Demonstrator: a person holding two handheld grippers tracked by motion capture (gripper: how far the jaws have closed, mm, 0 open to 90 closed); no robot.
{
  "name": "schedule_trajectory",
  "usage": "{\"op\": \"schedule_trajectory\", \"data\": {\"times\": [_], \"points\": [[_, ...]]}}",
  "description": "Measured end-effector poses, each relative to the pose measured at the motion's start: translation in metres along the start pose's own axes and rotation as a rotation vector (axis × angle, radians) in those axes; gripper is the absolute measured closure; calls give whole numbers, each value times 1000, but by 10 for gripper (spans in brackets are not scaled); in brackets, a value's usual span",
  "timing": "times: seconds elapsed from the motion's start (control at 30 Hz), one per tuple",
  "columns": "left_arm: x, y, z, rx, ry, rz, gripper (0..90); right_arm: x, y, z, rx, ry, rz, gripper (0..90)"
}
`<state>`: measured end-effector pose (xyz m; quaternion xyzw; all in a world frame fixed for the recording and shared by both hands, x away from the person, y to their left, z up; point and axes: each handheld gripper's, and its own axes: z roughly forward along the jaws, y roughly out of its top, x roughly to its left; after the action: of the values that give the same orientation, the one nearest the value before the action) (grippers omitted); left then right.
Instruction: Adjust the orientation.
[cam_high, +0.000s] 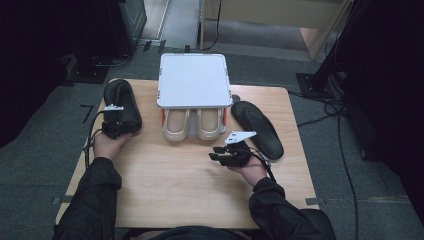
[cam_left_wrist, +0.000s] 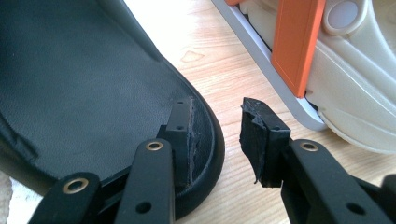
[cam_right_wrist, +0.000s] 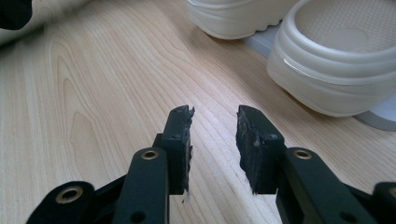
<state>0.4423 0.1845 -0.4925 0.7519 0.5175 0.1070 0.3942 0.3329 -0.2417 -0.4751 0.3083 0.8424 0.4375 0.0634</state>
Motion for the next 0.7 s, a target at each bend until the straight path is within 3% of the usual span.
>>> {"op": "schedule_trajectory", "data": {"times": [0.13, 0.7], "points": [[2, -3, -1, -5, 28, 7, 746, 0, 0, 1, 4, -1, -1, 658], [11, -12, -22, 28, 15, -33, 758, -1, 0, -3, -2, -2, -2, 658]]}}
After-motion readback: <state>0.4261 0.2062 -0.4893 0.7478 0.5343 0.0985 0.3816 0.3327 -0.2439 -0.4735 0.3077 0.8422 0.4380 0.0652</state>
